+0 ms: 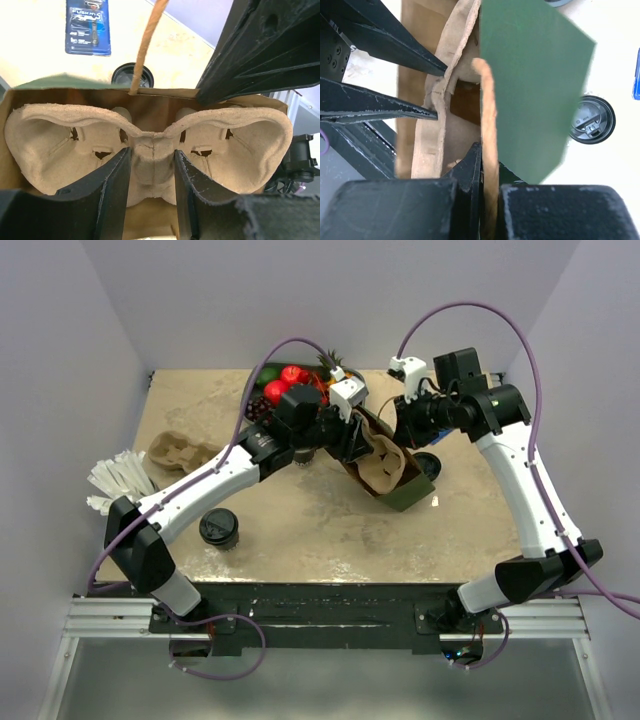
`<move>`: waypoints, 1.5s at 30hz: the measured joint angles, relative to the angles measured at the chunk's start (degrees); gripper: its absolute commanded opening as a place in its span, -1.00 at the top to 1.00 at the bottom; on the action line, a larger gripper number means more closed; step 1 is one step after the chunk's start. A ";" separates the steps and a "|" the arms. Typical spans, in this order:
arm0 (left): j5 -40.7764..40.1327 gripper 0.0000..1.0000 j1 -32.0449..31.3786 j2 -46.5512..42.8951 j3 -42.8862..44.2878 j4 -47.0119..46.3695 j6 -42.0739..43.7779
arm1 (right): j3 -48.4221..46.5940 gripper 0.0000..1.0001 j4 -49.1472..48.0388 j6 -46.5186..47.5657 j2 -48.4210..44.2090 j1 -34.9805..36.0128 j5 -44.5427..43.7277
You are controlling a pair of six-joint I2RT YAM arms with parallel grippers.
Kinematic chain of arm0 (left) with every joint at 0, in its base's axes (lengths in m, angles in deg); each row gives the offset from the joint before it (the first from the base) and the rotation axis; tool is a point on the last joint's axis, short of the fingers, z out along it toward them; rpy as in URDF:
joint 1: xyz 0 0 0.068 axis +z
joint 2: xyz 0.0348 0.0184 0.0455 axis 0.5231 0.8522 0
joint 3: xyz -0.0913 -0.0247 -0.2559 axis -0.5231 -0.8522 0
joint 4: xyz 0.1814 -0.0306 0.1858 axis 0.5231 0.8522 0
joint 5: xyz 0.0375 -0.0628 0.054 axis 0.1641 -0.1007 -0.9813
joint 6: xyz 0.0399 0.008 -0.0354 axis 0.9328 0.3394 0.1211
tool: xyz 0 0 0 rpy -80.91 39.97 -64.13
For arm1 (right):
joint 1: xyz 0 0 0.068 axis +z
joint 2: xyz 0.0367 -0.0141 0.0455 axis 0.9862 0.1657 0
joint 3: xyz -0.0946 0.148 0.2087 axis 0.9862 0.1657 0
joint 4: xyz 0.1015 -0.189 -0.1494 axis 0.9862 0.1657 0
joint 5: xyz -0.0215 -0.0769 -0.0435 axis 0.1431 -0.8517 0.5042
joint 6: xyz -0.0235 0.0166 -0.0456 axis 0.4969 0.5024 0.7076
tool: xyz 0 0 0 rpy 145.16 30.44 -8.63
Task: Pack the takeout coffee
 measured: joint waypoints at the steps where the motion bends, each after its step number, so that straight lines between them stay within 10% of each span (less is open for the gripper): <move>1: 0.22 1.00 0.00 0.00 0.02 -0.07 -0.15 | 0.09 1.00 0.02 -0.02 0.00 0.00 0.00; 45: -8.13 1.00 -3.58 4.26 -0.81 -3.06 12.24 | 0.17 1.00 -1.14 -2.10 0.02 0.15 -2.91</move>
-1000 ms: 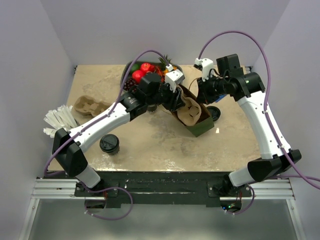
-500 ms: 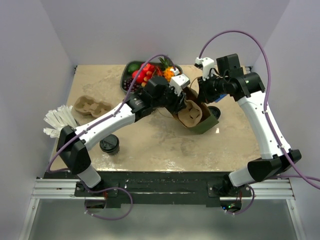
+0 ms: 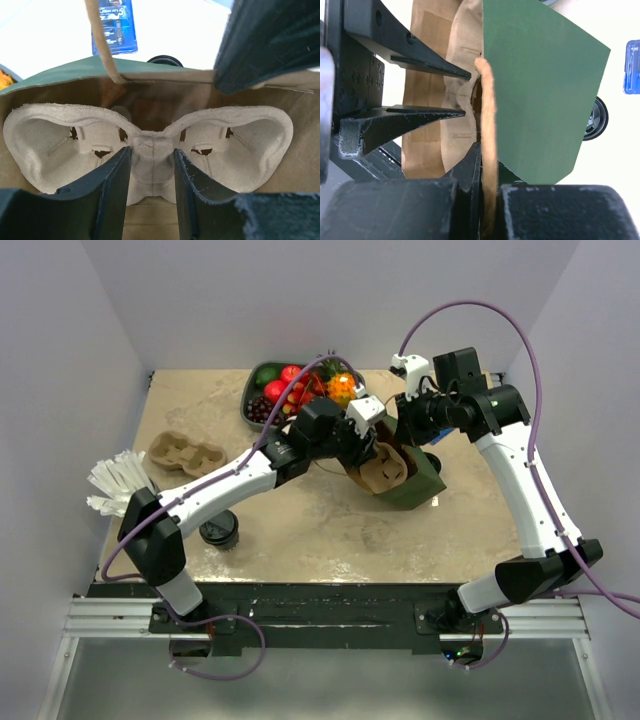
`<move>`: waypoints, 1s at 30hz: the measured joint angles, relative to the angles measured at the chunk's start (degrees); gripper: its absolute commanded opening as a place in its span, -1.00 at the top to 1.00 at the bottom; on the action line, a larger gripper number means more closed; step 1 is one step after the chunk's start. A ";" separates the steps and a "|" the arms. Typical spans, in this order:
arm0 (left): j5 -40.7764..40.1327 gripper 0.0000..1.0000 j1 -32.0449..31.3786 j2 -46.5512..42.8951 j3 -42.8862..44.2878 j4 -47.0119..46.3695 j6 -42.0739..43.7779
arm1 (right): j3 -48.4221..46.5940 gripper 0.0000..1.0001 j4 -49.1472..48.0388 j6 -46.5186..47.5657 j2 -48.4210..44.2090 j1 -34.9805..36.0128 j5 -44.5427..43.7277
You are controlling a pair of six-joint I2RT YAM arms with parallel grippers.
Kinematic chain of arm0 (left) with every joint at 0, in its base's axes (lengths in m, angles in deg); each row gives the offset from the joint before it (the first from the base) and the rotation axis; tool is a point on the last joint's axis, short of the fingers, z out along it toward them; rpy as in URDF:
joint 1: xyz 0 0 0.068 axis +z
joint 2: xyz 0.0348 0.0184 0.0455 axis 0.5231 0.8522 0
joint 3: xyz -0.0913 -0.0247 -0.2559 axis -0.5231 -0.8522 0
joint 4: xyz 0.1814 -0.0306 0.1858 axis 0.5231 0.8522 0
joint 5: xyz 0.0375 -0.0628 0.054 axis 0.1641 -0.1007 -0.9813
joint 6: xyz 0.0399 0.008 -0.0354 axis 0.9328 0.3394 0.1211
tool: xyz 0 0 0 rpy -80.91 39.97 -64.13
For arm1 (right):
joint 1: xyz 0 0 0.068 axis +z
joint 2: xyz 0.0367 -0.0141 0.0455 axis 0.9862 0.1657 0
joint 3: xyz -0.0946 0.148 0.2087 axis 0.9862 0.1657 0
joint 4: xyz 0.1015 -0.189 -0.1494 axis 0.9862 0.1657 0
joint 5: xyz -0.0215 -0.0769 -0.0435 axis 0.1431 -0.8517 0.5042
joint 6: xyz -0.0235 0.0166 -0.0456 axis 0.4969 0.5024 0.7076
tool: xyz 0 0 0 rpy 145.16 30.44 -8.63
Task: Pack the takeout coffee
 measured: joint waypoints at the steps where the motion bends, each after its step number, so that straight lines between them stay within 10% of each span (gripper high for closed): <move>1: 0.35 1.00 -0.02 -0.17 -0.68 -0.76 0.26 | 0.00 1.00 0.00 0.00 -0.02 0.00 0.02; 30: -4.87 1.00 -2.91 -0.44 -2.71 -3.74 3.93 | -0.02 1.00 0.02 0.74 -1.36 -0.04 3.87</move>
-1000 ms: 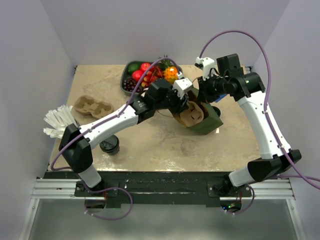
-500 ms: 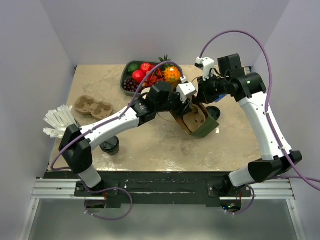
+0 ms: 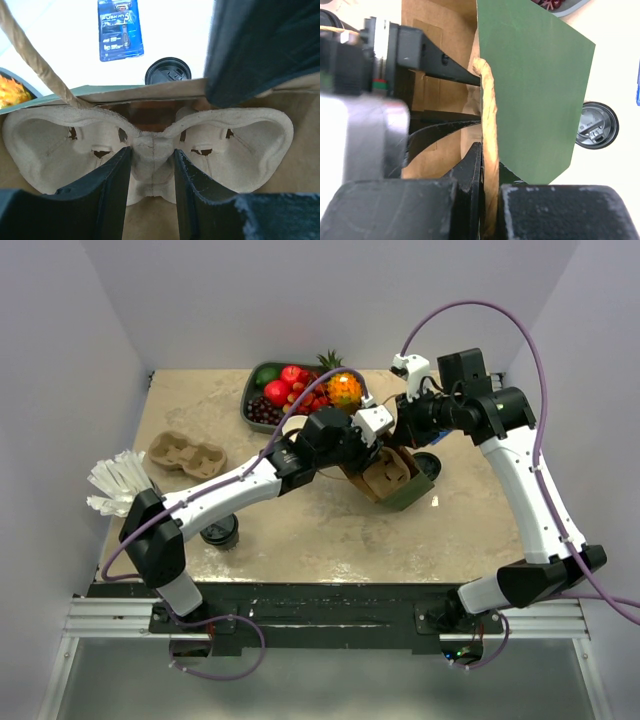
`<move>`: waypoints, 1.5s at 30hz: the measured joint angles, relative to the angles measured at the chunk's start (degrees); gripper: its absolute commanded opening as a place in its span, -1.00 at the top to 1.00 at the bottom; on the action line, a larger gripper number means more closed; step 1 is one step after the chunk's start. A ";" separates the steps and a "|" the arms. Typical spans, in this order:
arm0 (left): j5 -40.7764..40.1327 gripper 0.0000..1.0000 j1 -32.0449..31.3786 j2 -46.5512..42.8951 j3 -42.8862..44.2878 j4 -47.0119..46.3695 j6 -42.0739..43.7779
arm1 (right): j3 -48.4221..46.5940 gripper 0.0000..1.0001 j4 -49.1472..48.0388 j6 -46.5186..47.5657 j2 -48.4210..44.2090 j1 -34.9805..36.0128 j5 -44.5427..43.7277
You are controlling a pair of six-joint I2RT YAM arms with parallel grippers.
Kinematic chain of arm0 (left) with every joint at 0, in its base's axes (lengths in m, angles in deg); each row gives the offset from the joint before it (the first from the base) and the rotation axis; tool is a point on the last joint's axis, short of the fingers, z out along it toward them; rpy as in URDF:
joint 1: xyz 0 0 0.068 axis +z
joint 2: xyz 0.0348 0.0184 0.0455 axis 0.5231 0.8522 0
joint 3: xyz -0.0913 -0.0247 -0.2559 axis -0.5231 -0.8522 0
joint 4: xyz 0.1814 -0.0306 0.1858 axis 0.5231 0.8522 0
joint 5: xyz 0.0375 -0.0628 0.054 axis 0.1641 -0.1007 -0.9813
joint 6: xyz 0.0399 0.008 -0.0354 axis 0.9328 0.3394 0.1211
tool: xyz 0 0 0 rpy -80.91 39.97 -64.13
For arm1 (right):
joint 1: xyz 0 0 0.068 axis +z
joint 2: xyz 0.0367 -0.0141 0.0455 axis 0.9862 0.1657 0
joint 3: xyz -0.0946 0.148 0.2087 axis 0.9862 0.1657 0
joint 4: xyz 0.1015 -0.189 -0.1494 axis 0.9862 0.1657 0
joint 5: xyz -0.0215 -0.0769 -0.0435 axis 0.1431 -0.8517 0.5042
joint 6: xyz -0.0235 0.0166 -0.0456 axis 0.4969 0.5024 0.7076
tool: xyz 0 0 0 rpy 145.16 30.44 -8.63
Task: Pack the takeout coffee
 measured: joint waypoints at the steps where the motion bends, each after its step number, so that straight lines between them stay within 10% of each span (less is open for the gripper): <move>1: -0.20 1.00 0.00 0.11 0.00 0.09 -0.37 | 0.00 1.00 0.00 0.00 0.00 0.00 0.28; 9: -1.75 1.00 0.07 1.42 0.00 0.59 -3.76 | -1.36 0.10 0.33 -0.11 0.22 -0.09 -0.02; 45: -2.12 1.00 0.11 1.40 -1.22 0.72 -4.31 | 0.61 0.13 3.10 3.15 0.55 -0.02 2.49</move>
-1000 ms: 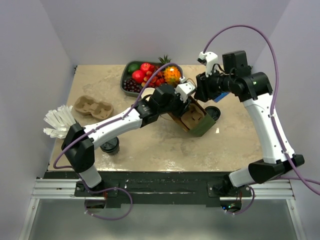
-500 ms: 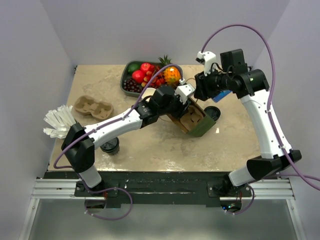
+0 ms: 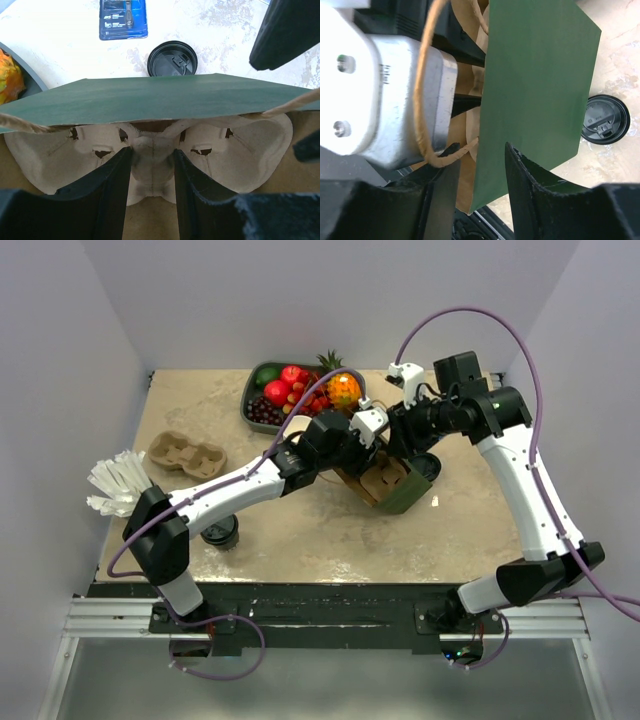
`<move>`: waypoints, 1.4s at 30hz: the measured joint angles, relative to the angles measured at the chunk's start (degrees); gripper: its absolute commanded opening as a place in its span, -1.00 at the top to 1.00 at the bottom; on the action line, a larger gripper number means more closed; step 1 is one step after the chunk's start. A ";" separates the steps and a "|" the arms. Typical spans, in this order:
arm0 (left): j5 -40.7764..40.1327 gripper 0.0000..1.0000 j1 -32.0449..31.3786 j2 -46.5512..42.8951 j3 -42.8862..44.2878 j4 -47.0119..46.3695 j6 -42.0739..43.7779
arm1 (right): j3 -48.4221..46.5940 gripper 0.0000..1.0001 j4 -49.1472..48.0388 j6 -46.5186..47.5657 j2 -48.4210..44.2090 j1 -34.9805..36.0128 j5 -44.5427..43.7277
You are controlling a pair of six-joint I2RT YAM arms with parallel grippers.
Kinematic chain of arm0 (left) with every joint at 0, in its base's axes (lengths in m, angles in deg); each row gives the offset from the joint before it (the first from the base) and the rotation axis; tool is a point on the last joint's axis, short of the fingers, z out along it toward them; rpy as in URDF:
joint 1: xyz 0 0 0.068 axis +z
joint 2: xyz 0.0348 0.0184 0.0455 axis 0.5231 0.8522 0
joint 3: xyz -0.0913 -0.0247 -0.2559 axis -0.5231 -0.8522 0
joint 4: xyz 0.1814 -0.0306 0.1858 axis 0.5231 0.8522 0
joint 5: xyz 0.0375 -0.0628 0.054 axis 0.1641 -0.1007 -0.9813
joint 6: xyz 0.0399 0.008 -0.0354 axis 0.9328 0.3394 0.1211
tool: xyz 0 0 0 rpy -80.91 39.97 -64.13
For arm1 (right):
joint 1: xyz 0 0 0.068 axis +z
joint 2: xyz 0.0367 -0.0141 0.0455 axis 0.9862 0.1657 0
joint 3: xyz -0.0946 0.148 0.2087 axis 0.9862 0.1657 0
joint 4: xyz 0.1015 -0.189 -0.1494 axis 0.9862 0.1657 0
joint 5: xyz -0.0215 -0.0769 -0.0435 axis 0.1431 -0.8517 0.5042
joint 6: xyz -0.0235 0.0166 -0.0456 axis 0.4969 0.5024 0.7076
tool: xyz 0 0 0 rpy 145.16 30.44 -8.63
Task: Pack the takeout coffee
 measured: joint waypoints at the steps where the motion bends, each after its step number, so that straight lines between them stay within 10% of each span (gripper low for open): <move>1: 0.00 1.00 0.00 0.00 0.00 0.00 0.00 | 0.26 0.14 -0.02 0.00 -0.02 0.00 -0.31; 10: 0.00 1.00 0.00 0.00 0.00 -0.02 0.02 | 1.64 1.00 -0.52 -0.26 -0.02 0.00 -2.34; 42: 0.66 1.00 0.00 -3.91 -11.98 -11.47 9.57 | 0.35 1.00 -1.57 -1.97 -0.02 0.00 1.16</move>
